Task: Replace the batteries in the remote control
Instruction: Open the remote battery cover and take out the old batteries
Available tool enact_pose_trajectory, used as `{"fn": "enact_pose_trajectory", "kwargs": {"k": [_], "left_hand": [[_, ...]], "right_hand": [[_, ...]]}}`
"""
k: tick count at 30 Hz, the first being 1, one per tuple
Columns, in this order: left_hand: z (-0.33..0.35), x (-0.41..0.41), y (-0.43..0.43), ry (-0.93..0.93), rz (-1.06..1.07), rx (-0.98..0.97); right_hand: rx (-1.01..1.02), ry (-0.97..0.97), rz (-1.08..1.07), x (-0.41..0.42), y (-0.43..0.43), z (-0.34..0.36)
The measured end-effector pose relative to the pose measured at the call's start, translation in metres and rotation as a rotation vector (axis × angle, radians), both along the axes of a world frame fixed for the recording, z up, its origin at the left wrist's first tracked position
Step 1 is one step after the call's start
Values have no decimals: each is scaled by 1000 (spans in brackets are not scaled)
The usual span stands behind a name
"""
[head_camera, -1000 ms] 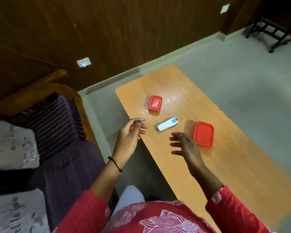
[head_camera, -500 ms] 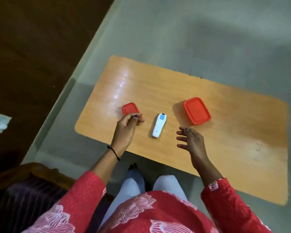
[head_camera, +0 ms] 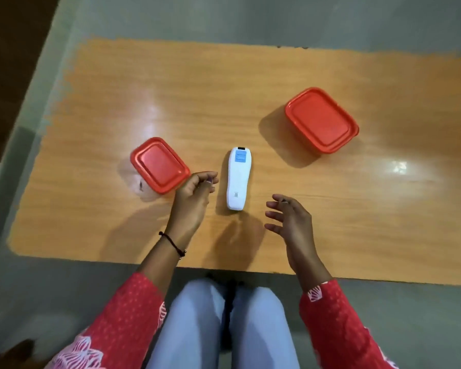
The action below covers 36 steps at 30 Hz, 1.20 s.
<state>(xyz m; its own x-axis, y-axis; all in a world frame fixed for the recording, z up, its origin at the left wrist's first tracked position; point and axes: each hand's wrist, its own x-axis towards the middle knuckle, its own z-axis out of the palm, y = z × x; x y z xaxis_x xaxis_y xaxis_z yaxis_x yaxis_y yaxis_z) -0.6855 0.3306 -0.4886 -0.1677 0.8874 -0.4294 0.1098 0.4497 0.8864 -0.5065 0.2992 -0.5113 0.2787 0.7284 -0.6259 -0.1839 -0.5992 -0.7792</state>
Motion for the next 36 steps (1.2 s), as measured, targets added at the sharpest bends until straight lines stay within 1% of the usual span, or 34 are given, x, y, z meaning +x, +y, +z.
{"fn": "enact_pose_trajectory", "kwargs": {"k": [4,8,10,12,14,16,20,23,26,28,31,34,36], "left_hand": [[-49,3,-30,-51,40,149],[-64,5,-72,-71,23,271],[-58,3,-97,-74,-3,355],[-50,-1,-118,-74,-23,388],[-46,-3,-132,-76,-15,375],[-46,-4,-135,-75,-2,341],[-54,0,-118,-104,57,323],[-65,4,-87,-141,115,310],[-79,9,-44,-181,98,310],[-90,11,-27,-201,84,297],[-106,11,-10,-222,90,318],[-110,10,-4,-187,48,338],[-111,9,-1,-228,57,341]], "right_hand": [[143,117,-79,-14,-15,-43],[264,105,-35,-22,-48,-51],[345,38,-8,-25,-68,-43],[407,-28,-5,-27,-83,-36],[438,-80,7,-29,-94,-33],[425,-151,43,-30,-96,-37],[444,-328,97,-35,-80,-60],[476,-549,170,-39,-51,-75],[505,-820,329,-49,-10,-89],[539,-941,370,-59,5,-99],[615,-1046,348,-65,15,-111],[622,-1014,353,-63,17,-113],[674,-989,318,-62,17,-111]]}}
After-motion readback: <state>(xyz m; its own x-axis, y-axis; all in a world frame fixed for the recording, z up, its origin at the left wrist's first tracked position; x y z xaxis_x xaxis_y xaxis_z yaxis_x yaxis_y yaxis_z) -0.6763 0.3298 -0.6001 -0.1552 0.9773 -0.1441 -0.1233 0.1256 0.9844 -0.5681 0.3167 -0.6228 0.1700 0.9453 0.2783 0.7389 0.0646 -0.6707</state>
